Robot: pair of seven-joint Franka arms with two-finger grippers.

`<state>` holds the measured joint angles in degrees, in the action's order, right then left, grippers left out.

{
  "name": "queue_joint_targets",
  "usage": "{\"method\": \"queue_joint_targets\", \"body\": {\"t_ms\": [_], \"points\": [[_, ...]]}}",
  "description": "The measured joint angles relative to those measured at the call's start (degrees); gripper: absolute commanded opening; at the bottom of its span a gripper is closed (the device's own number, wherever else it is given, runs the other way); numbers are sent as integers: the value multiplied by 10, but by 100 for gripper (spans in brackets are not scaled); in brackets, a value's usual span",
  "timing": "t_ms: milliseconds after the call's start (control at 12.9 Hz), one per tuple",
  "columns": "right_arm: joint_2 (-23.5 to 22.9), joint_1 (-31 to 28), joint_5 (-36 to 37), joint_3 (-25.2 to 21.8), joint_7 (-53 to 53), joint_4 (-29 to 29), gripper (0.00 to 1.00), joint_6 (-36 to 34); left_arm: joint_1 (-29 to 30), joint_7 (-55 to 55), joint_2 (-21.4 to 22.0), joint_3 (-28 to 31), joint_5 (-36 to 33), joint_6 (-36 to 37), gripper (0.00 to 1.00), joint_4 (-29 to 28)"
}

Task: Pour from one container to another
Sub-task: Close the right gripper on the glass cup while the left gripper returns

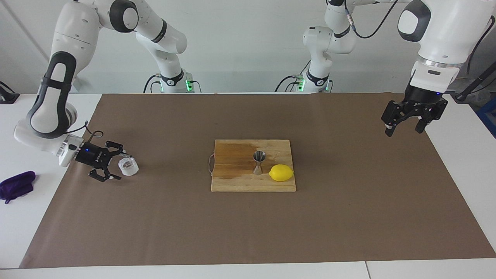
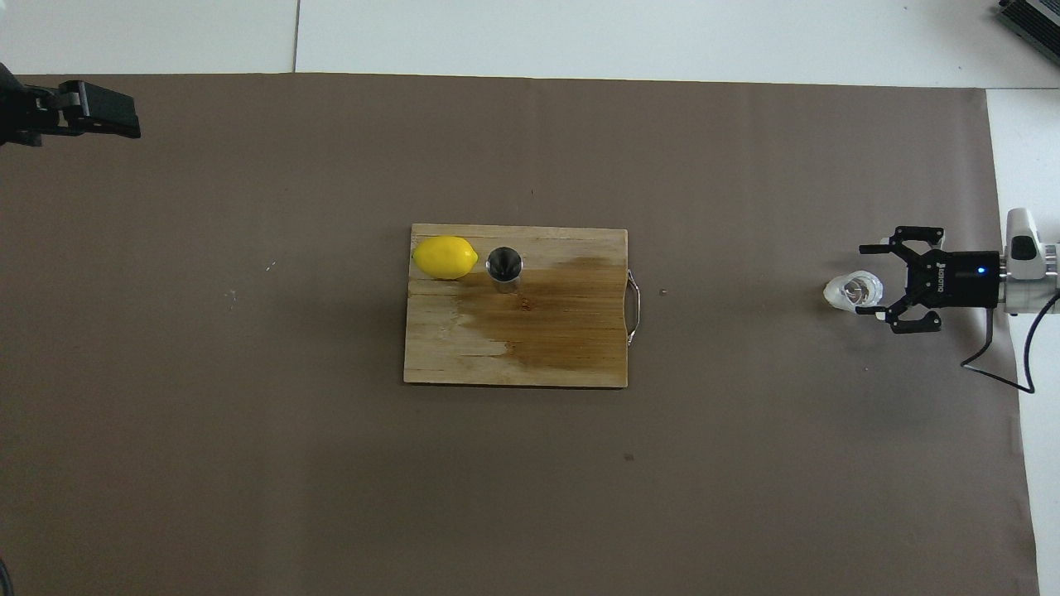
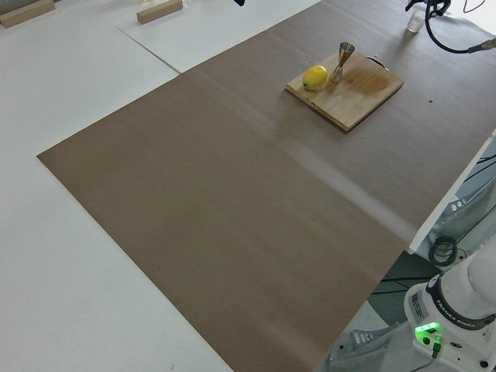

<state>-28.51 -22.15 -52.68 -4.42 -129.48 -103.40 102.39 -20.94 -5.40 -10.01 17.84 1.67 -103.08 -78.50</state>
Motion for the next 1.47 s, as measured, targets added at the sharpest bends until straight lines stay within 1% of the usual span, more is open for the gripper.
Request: {"method": "queue_joint_targets", "body": {"t_ms": [155,232,387,620,852,1162,1471], "points": [[0,0,0,0,0,0,100,0,-7,-2,10,0,0,9,97,-20],[0,0,0,0,0,0,100,0,-10,-3,16,0,0,17,100,-31],[2,0,-1,0,0,3,100,-2,-14,-3,32,-1,0,24,100,-56],[3,-3,-1,0,5,27,100,-31,-13,-3,53,0,0,24,100,-86],[3,-4,-1,0,9,31,100,-39,-13,-3,60,1,0,24,100,-98],[2,-3,-1,0,-12,10,100,-42,-14,-3,64,-2,0,31,100,-104],[2,-3,-1,0,-46,-9,100,-31,-11,-3,69,0,0,55,100,-107]]}}
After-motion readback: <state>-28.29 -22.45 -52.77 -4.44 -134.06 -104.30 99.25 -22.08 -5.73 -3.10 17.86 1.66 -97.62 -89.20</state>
